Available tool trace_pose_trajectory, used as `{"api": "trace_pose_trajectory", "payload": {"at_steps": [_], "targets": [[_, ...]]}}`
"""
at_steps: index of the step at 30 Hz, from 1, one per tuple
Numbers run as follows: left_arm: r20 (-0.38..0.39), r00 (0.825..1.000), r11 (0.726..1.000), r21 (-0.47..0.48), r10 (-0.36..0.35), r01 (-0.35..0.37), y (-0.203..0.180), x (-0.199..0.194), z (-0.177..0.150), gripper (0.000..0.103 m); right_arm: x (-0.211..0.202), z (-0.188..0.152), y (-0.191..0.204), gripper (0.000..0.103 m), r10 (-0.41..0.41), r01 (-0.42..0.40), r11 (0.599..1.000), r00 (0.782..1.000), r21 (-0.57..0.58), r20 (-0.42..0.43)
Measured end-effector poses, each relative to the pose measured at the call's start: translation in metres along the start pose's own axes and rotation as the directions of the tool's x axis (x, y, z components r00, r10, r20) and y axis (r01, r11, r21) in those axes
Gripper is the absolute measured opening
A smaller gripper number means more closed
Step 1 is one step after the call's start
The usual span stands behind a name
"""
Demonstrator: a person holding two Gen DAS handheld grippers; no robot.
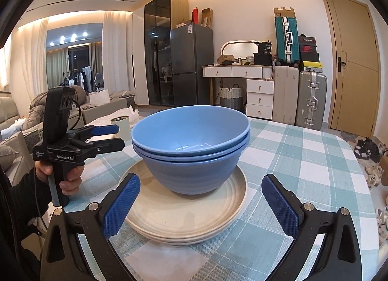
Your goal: Organize plates and bowls
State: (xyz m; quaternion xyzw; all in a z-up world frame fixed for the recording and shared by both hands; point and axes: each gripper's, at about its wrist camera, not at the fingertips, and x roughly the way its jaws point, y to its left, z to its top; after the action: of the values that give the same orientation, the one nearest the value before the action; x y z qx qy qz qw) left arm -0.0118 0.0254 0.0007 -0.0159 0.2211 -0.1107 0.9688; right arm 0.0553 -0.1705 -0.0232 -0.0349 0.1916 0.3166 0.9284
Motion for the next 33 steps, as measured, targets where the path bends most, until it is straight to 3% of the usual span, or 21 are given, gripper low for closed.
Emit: {"api": "trace_pose_trajectory", "payload": {"at_steps": [33], "targets": [[0.000,1.000,1.000,0.014,0.008,-0.008,-0.0007,0.0029,-0.0012,0.101,-0.0069,-0.0086,0.0038,0.102,0.011,-0.010,1.000,0.999,-0.019,0.040]]}}
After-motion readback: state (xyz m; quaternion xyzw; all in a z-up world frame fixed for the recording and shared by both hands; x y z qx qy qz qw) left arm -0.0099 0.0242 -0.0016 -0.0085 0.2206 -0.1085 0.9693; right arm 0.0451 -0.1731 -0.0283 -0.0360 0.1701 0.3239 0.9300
